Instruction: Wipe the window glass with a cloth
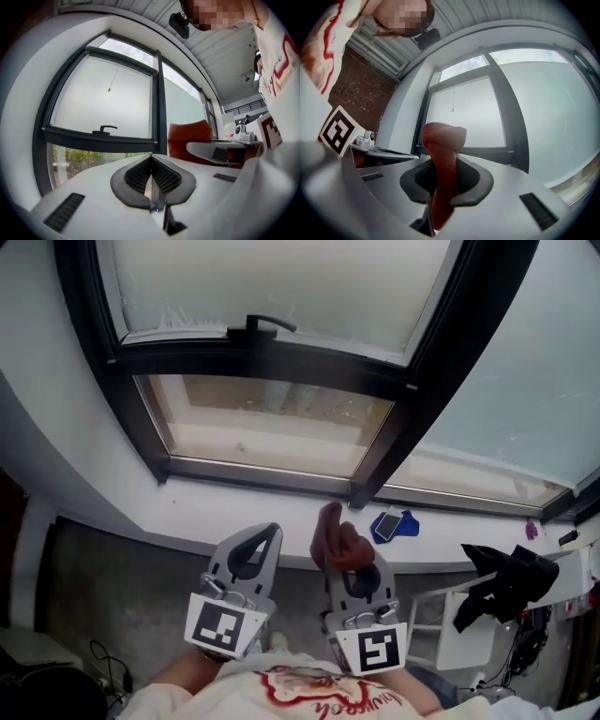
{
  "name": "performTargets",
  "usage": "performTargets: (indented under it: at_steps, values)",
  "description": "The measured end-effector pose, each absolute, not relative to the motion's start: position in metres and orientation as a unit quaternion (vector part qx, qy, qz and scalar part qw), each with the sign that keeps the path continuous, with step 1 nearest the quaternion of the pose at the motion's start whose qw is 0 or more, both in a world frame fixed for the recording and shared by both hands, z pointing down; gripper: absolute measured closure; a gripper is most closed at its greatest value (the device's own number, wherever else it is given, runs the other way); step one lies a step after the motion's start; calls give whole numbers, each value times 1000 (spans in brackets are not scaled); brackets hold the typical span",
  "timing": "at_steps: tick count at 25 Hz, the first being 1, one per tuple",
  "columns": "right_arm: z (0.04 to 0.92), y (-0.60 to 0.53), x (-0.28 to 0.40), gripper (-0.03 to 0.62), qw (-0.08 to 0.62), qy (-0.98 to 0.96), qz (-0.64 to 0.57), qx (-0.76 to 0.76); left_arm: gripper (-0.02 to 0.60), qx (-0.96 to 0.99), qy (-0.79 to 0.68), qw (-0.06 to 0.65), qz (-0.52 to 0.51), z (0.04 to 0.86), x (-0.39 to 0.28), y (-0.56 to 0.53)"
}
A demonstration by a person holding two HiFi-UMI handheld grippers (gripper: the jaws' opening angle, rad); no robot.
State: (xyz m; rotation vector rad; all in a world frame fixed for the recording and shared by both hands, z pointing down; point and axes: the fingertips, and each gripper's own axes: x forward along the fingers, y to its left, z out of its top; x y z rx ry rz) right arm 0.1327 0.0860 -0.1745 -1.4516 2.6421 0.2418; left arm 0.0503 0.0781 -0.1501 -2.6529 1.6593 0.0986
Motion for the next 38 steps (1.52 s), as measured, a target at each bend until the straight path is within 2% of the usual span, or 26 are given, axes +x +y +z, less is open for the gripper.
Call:
performTargets:
  at_steps: [4,10,20,25,38]
  values:
    - [-162,109,149,525,32,880,74,-468,561,-838,545,13,18,-144,62,104]
    - [-157,160,155,525,43,876,83,-472,561,-835,550,6,19,-129,58,151]
    - [-147,293,116,525,55,864,78,-494,561,-838,544,12,30,-120,19,296]
    - [-128,359,103,525,52,851,48,-520,561,-850,526,-9,18,-110,6,357]
    - [-152,412,142,525,45,848,65,-524,561,-856,516,-2,31,-127,49,397]
